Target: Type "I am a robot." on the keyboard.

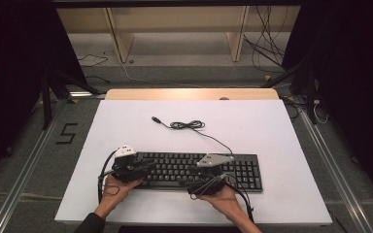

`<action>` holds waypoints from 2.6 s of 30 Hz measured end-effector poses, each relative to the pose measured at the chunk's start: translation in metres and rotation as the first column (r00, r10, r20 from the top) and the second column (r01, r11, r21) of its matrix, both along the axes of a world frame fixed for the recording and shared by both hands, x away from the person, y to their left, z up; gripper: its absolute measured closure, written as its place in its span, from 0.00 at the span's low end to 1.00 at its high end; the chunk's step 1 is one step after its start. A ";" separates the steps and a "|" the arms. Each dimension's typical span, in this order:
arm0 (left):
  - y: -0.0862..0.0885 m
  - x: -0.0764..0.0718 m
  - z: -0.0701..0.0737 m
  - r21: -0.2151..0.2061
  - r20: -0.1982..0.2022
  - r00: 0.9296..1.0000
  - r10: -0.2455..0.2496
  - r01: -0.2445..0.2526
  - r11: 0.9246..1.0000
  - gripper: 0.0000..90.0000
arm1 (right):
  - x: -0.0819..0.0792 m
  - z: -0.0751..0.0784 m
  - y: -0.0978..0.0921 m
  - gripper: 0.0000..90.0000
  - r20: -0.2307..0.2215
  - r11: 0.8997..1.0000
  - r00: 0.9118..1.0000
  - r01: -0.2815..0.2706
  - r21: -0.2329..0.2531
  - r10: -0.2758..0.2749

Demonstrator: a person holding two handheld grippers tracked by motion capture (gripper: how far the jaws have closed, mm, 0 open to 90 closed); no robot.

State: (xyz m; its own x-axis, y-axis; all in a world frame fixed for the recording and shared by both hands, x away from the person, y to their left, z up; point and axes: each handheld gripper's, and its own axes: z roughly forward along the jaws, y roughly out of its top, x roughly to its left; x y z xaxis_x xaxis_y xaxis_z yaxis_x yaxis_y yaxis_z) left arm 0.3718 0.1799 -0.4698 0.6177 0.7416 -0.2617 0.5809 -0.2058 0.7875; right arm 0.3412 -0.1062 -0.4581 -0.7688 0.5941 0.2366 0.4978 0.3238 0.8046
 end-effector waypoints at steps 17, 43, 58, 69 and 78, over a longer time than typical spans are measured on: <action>-0.011 0.007 -0.002 0.044 -0.017 0.999 -0.034 0.035 0.998 0.93 | -0.005 0.003 -0.004 0.40 0.008 1.000 1.000 0.001 0.014 -0.001; -0.016 0.014 -0.007 0.090 -0.043 0.998 -0.034 0.038 0.995 0.99 | -0.009 0.003 -0.004 0.39 0.014 1.000 1.000 -0.007 0.016 0.007; -0.017 0.016 -0.009 0.098 -0.049 0.998 -0.030 0.035 0.995 0.99 | -0.009 0.003 -0.004 0.39 0.013 1.000 1.000 -0.008 0.016 0.008; -0.018 0.017 -0.012 0.104 -0.059 0.998 -0.033 0.039 0.994 0.99 | -0.009 0.003 -0.004 0.39 0.015 1.000 1.000 -0.007 0.013 0.007; -0.017 0.017 -0.011 0.084 -0.058 0.998 -0.024 0.029 0.996 0.96 | -0.008 0.003 -0.005 0.39 0.019 1.000 1.000 -0.004 0.012 0.004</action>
